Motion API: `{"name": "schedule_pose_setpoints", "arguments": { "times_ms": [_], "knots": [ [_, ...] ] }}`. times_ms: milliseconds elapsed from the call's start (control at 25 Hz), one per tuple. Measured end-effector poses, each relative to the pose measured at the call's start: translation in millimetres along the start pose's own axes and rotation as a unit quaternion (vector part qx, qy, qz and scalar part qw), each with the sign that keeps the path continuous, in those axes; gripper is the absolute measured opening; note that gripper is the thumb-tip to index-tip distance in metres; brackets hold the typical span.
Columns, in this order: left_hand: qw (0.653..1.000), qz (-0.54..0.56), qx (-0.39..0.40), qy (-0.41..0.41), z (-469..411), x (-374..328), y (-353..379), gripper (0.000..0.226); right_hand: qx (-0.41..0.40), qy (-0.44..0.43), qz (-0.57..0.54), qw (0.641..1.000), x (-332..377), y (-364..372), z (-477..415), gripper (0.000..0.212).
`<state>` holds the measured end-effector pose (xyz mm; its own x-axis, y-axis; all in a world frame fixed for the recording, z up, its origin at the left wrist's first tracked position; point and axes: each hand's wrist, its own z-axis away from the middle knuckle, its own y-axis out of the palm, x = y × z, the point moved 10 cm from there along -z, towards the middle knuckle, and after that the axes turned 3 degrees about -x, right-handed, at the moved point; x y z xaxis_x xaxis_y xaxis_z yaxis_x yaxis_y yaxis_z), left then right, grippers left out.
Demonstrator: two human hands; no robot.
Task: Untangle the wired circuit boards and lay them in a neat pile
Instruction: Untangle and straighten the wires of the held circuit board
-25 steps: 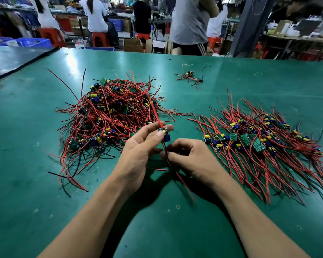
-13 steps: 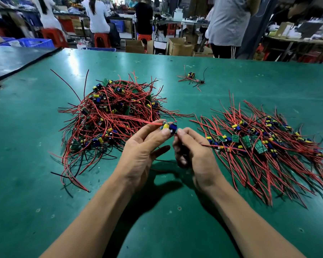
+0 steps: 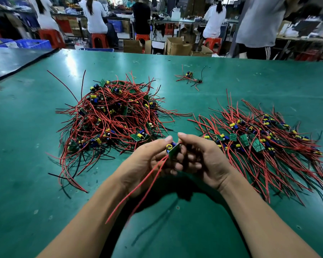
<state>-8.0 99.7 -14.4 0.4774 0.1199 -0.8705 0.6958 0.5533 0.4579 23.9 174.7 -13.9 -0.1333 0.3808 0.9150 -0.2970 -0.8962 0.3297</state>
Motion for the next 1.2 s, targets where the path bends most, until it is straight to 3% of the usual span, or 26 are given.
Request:
{"name": "schedule_pose_setpoints", "arguments": {
  "times_ms": [80,200,440,600,800,920,1080,1200],
  "knots": [
    [0.999,0.011,-0.026,0.022,-1,-1,-5,0.017,-0.019,-0.026,0.015,0.999,3,-5,-4,0.03],
    [0.997,0.004,-0.068,0.045,-4,-2,-17,0.022,-0.017,-0.038,0.025,0.999,2,-6,-5,0.022],
    [0.997,-0.045,-0.066,0.02,-3,8,-12,0.011,0.011,-0.039,-0.012,0.999,0,2,-4,0.016],
    [0.993,-0.069,-0.089,0.021,-3,8,-12,0.023,-0.041,-0.055,0.013,0.998,0,-11,-9,0.022],
    [0.985,-0.078,-0.146,0.057,0,0,-19,0.011,-0.101,-0.086,0.003,0.991,4,-28,-17,0.019],
    [0.978,-0.094,-0.168,0.08,2,-4,-21,0.01,-0.104,-0.075,0.011,0.992,0,-26,-17,0.022],
    [0.975,-0.104,-0.172,0.097,3,-6,-21,0.013,-0.038,-0.027,0.047,0.998,-16,-6,-13,0.021],
    [0.974,-0.111,-0.166,0.109,5,-8,-20,0.015,-0.05,-0.002,0.086,0.995,-21,-8,-13,0.034]
  ]
}}
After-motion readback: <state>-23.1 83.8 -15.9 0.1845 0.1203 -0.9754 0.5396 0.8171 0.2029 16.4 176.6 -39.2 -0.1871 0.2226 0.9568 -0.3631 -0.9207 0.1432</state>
